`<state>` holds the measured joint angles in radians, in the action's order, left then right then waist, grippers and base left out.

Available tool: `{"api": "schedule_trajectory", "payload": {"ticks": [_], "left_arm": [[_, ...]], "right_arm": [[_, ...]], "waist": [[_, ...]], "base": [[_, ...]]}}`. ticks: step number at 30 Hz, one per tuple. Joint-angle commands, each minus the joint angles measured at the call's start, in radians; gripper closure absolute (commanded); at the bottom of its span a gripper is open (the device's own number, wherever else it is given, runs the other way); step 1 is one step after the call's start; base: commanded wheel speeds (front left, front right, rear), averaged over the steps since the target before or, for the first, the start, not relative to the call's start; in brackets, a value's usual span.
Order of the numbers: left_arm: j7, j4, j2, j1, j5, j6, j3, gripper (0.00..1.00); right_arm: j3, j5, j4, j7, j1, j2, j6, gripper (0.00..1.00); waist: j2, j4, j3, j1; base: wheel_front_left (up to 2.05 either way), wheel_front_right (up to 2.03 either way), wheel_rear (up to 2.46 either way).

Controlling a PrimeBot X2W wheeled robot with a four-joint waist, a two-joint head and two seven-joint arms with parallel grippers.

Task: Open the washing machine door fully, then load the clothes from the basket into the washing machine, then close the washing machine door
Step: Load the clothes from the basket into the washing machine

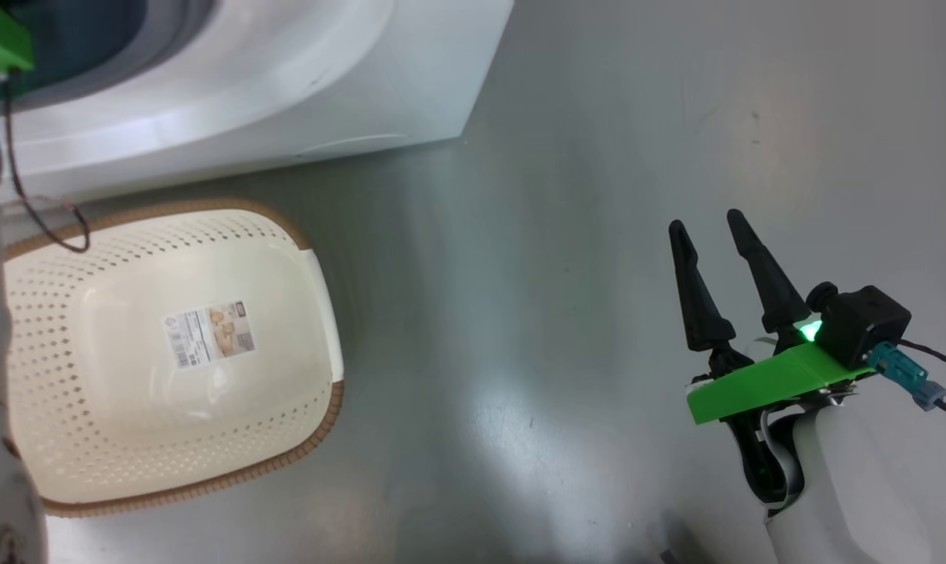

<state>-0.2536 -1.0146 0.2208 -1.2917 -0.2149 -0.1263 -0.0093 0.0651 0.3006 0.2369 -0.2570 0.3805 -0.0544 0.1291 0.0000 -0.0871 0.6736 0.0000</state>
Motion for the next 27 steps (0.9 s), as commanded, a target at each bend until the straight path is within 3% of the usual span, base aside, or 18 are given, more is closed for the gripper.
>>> {"api": "schedule_trajectory", "payload": {"ticks": [1, 27], "left_arm": [[-0.008, 0.038, 0.045, 0.037, -0.003, 0.008, 0.013, 0.00], [-0.008, 0.525, -0.042, 0.656, -0.001, 0.041, 0.120, 0.00]], "right_arm": [[0.018, -0.011, -0.016, -0.005, -0.033, 0.004, 0.002, 0.00], [0.029, -0.005, 0.047, -0.005, -0.113, 0.004, 0.002, 0.00]], "waist": [[0.0000, 0.013, -0.026, 0.0000], [0.0000, 0.008, -0.306, 0.0000]], "base": [[0.00, 0.00, 0.00], [0.00, 0.00, 0.00]]}}
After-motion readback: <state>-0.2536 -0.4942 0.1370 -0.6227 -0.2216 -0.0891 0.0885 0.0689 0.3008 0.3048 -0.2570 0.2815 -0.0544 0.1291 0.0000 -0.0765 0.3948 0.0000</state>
